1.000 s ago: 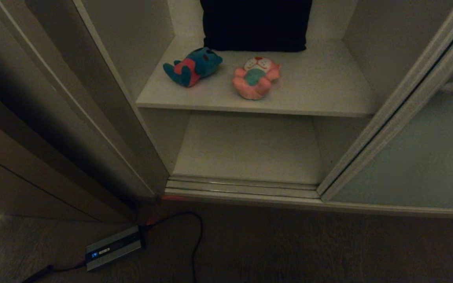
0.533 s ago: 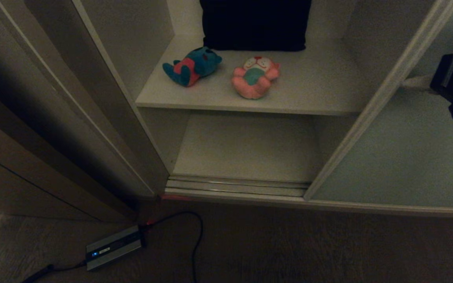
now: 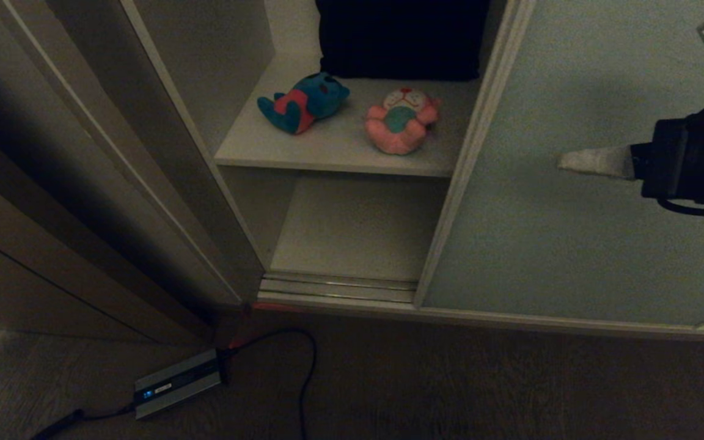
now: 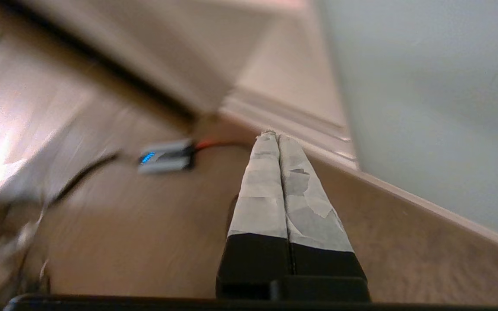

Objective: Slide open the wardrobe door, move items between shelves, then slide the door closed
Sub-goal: Close the door

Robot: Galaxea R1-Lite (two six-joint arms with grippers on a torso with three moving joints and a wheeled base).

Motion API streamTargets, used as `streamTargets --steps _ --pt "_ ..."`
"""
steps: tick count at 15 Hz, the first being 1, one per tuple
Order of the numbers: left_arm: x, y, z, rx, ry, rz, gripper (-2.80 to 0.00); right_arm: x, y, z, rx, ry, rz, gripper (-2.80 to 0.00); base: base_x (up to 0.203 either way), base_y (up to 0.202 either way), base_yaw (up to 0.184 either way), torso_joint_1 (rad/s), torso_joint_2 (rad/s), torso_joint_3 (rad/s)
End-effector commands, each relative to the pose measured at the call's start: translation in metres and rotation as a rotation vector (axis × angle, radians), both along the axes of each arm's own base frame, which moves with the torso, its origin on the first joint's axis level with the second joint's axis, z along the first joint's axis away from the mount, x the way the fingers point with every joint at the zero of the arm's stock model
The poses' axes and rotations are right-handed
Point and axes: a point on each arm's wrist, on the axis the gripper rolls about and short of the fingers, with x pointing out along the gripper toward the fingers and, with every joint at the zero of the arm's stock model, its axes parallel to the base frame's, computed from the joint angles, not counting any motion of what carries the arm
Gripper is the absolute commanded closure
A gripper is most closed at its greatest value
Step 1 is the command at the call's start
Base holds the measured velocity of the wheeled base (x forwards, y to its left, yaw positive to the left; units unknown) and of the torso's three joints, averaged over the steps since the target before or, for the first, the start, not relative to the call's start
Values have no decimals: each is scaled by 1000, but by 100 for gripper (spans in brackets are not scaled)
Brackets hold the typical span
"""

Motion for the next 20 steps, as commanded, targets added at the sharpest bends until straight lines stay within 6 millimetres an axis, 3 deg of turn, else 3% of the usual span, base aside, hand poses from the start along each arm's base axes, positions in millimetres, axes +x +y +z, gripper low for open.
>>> streamTargets --steps 1,10,13,16,20 --pt "0 0 0 1 2 0 0 -39 -16 15 19 -63 -6 0 0 0 0 0 0 0" --pt "0 0 0 1 2 0 0 -55 -124 14 17 -34 -741 0 0 0 0 0 0 0" --pt "0 0 0 1 2 0 0 -53 -162 4 23 22 -965 0 0 0 0 0 0 0" --pt "0 0 0 1 0 0 0 -39 -206 -8 42 94 -1115 0 0 0 0 0 0 0" --pt "0 0 0 1 2 0 0 -27 -237 -1 72 84 -1180 0 0 0 0 0 0 0"
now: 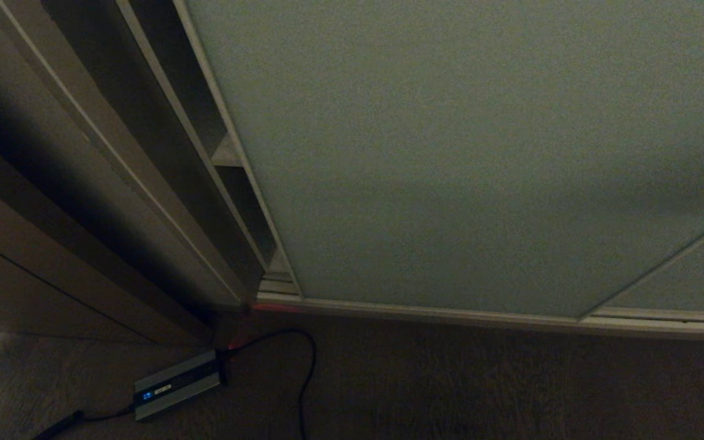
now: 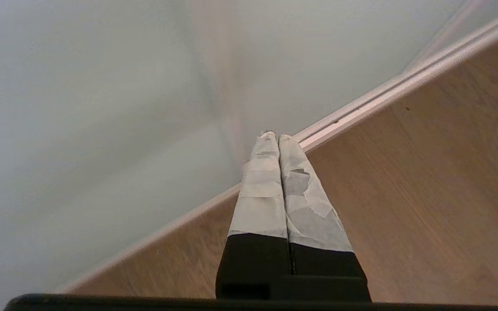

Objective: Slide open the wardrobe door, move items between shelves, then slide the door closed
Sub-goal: Close the door

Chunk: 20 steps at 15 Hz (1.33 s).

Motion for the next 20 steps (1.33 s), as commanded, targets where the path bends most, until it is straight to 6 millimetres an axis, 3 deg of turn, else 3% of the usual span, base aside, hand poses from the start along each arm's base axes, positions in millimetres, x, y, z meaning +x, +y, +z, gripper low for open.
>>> streamTargets --steps 1,11,20 --pt "0 0 0 0 -1 0 0 17 -21 -4 40 11 -8 0 0 0 0 0 0 0" --pt "0 0 0 0 -1 0 0 74 -72 -14 7 -74 187 0 0 0 0 0 0 0" --pt "0 0 0 0 -1 0 0 102 -66 -31 100 -71 424 0 0 0 0 0 0 0"
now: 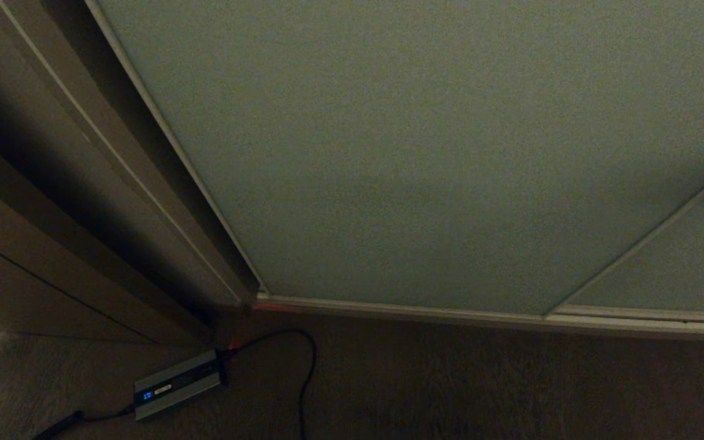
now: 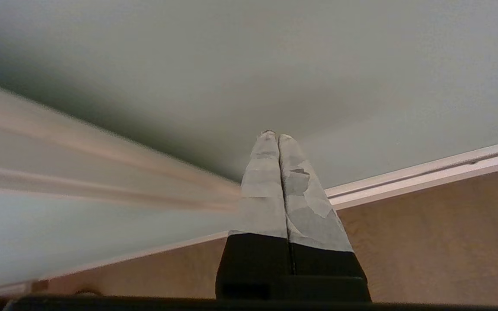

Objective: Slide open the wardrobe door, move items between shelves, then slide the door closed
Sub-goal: Close the door

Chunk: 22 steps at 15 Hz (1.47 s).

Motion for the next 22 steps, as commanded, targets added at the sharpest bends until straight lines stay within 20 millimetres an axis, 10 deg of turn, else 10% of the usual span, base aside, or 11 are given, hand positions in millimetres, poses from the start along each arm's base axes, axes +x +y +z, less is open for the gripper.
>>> streamTargets --steps 1,22 --pt "0 0 0 0 0 0 0 10 2 -7 17 15 29 0 0 0 0 0 0 0" --pt "0 0 0 0 1 0 0 35 37 -12 -13 -9 160 0 0 0 0 0 0 0"
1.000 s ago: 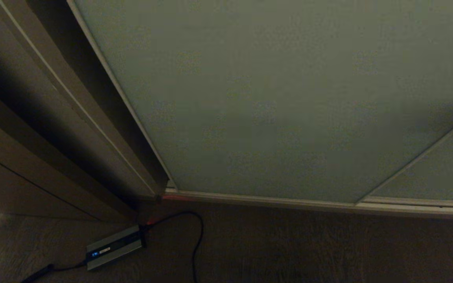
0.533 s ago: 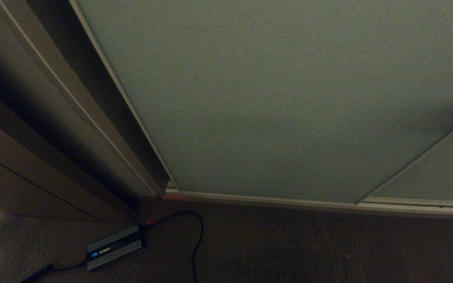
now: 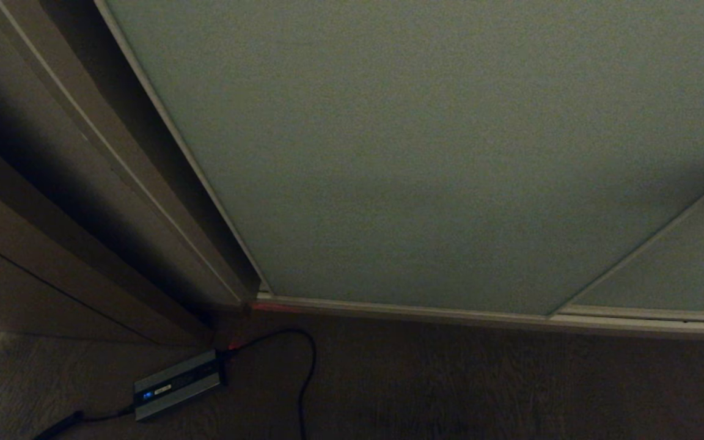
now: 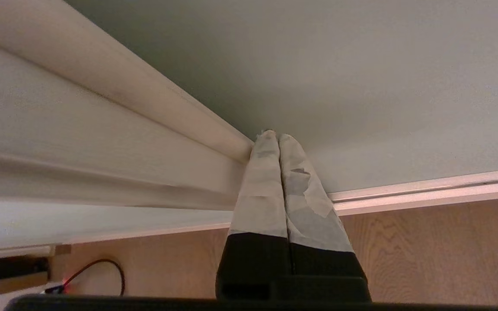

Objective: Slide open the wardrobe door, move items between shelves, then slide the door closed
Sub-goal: Close the door

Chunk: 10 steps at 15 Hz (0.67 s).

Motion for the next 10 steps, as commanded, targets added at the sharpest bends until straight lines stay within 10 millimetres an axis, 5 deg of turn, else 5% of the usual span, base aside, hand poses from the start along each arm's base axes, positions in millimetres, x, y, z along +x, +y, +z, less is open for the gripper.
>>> streamTargets --steps 1,7,10 --pt "0 0 0 0 0 0 0 -4 7 5 -5 -11 14 0 0 0 0 0 0 0" --pt "0 0 0 0 1 0 0 -15 19 6 -10 -8 30 0 0 0 0 0 0 0" --pt "0 0 0 0 0 0 0 -50 41 -7 -114 31 45 0 0 0 0 0 0 0"
